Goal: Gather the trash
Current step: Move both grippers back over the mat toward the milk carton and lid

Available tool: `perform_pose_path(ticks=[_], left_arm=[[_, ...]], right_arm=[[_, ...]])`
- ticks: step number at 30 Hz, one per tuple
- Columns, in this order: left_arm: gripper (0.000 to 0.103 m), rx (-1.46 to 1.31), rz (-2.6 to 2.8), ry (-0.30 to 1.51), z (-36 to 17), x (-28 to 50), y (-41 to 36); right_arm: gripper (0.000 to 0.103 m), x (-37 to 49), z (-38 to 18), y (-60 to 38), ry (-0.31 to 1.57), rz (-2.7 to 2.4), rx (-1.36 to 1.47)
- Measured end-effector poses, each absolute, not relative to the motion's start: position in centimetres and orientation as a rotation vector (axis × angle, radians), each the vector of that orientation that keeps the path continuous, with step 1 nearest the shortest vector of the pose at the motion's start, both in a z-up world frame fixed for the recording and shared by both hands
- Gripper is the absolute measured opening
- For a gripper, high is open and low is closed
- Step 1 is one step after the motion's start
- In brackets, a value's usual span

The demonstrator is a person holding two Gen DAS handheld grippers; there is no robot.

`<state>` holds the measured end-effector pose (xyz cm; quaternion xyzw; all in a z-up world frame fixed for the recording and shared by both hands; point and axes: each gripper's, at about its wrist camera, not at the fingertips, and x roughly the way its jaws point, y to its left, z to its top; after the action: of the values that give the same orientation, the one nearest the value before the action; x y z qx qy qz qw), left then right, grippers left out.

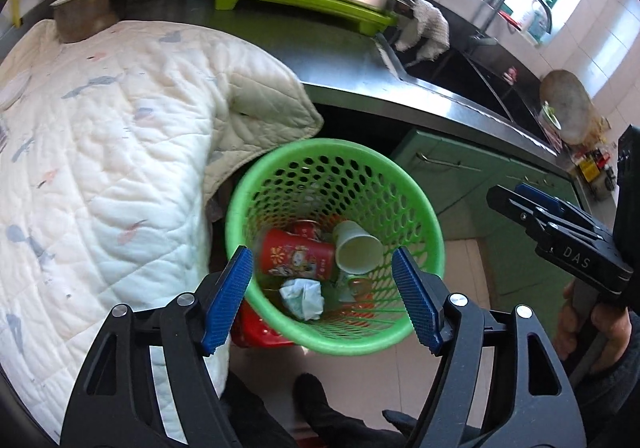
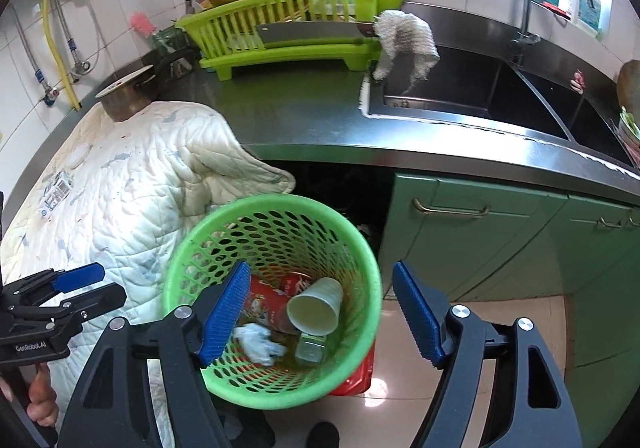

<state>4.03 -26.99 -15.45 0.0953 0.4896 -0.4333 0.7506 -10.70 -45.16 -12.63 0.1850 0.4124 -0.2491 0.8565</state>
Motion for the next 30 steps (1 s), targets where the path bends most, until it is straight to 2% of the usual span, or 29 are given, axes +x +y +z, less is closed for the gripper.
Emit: perform_pose_path(ticks=[11,30], left_arm=[[0.075,0.131,-0.771,1.015,-13.6,8.2,-20.3],[0.077,0.020,-0.414,0.938,-12.3,19.4,-5.0]], right_arm=[[0.074,-5.5,-11.4,-42.2,0.853,-0.406,0.332],[0.075,9.8,-9.5,-31.5,0.853,-0.100,0.163]])
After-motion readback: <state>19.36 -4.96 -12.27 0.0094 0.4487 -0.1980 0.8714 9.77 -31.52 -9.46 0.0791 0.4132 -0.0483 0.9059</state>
